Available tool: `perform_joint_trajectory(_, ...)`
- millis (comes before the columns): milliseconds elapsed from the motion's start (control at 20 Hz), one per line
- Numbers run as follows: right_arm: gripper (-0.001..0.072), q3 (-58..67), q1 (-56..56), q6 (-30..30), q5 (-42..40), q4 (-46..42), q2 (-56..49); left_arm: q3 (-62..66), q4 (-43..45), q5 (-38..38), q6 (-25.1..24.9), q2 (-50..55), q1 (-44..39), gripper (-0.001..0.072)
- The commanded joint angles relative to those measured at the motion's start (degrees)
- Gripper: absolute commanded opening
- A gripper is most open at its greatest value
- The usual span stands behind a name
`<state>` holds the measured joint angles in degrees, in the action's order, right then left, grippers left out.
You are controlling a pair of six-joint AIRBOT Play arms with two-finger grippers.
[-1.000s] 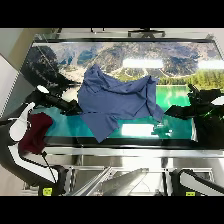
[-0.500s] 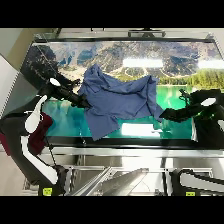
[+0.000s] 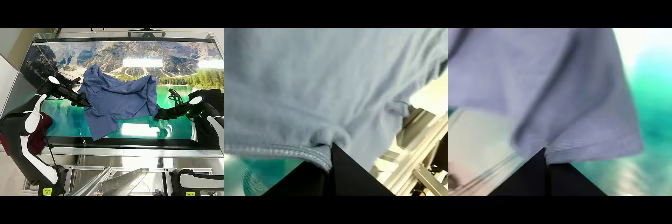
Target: Fold the shirts.
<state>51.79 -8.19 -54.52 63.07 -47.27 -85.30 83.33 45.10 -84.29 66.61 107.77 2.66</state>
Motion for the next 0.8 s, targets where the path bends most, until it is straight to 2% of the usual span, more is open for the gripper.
perform_joint_trajectory(0, 0.0013, 5.11, 0.37, 0.98, 9.46, 5.75, 5.57, 0.13, -4.33, -3.69, -0.68, -6.14, 1.86, -0.0001)
perform_joint_trajectory(100, 0.0013, 11.58, -0.39, 0.98, 14.03, 13.38, 13.81, 0.81, -14.51, -8.68, -2.80, -14.01, 4.04, -0.0001)
perform_joint_trajectory(200, 0.0013, 20.20, -3.63, 0.76, 12.87, 23.71, 23.69, 5.40, -30.10, -14.64, -4.31, -22.25, 7.10, -0.0001)
perform_joint_trajectory(350, 0.0014, 30.99, -13.20, -2.47, 0.76, 35.26, 38.27, 17.18, -60.83, -15.15, -6.14, -33.46, 14.23, 0.0020)
perform_joint_trajectory(450, 0.0014, 35.15, -20.26, -2.54, -7.87, 35.47, 46.97, 25.62, -79.60, -13.68, -9.49, -38.40, 21.29, 0.0019)
perform_joint_trajectory(500, 0.0014, 35.93, -23.69, -2.49, -12.09, 35.12, 50.99, 29.07, -86.14, -11.74, -9.62, -40.65, 26.34, 0.0019)
perform_joint_trajectory(600, 0.0014, 36.13, -29.92, -2.51, -19.80, 31.71, 58.12, 32.94, -88.83, -6.71, -8.70, -43.95, 37.94, 0.0022)
perform_joint_trajectory(650, 0.0014, 36.13, -32.30, -2.51, -21.44, 29.77, 60.37, 33.83, -86.62, -4.42, -6.29, -45.13, 44.92, 0.0024)
perform_joint_trajectory(750, 0.0014, 36.06, -33.73, -2.58, -19.39, 29.55, 60.65, 32.00, -78.88, -3.72, -2.40, -47.32, 55.39, 0.0025)
